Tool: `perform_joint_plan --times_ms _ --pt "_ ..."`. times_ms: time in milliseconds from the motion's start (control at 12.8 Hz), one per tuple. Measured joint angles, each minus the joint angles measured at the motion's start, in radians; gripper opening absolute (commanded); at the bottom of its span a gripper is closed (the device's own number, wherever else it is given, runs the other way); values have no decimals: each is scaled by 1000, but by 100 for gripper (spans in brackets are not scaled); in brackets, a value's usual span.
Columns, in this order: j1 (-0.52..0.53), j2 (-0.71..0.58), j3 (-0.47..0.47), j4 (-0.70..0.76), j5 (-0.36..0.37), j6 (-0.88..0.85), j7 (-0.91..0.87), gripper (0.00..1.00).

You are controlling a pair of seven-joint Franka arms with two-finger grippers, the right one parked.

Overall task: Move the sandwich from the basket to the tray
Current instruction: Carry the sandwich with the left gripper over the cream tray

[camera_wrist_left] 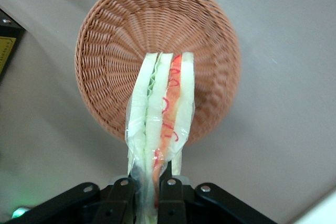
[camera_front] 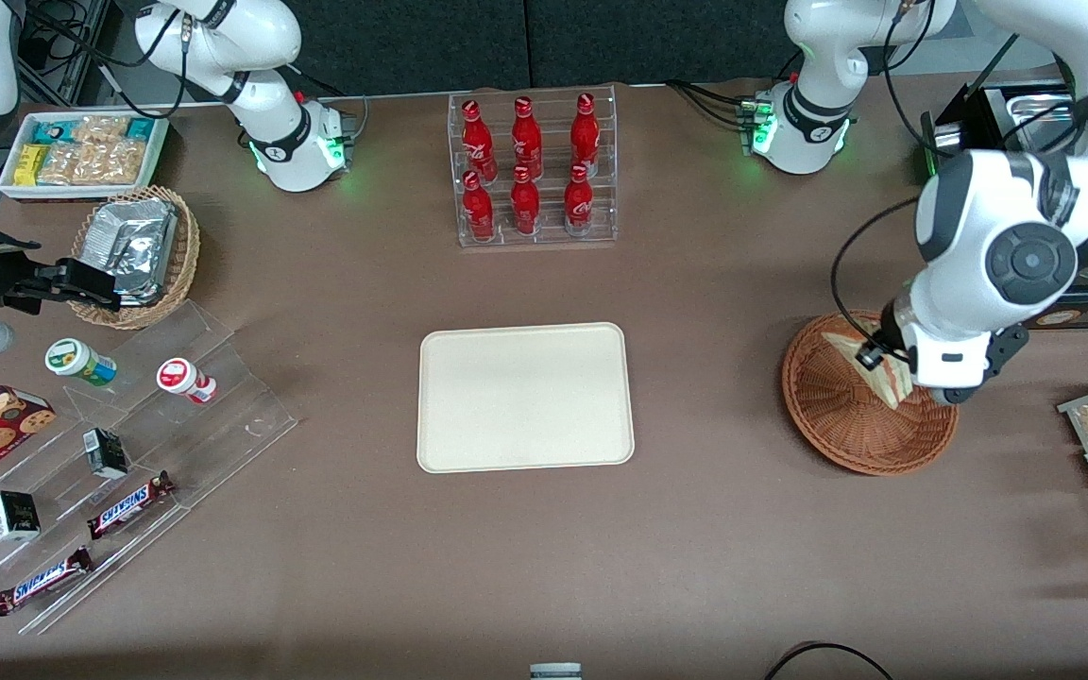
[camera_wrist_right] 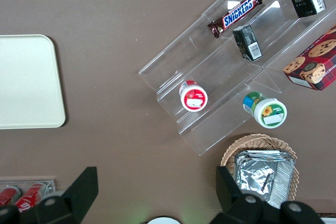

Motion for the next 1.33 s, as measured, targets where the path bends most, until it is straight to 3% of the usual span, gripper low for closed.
perform_joint_plan --times_ms 470,783,1017,1330 --pt "-215 60 -59 176 -3 -94 48 0" --pt "-334 277 -78 346 -4 -70 62 0" --pt "-401 437 -78 460 -3 21 48 0" --pt "-452 498 -79 484 -1 161 31 0"
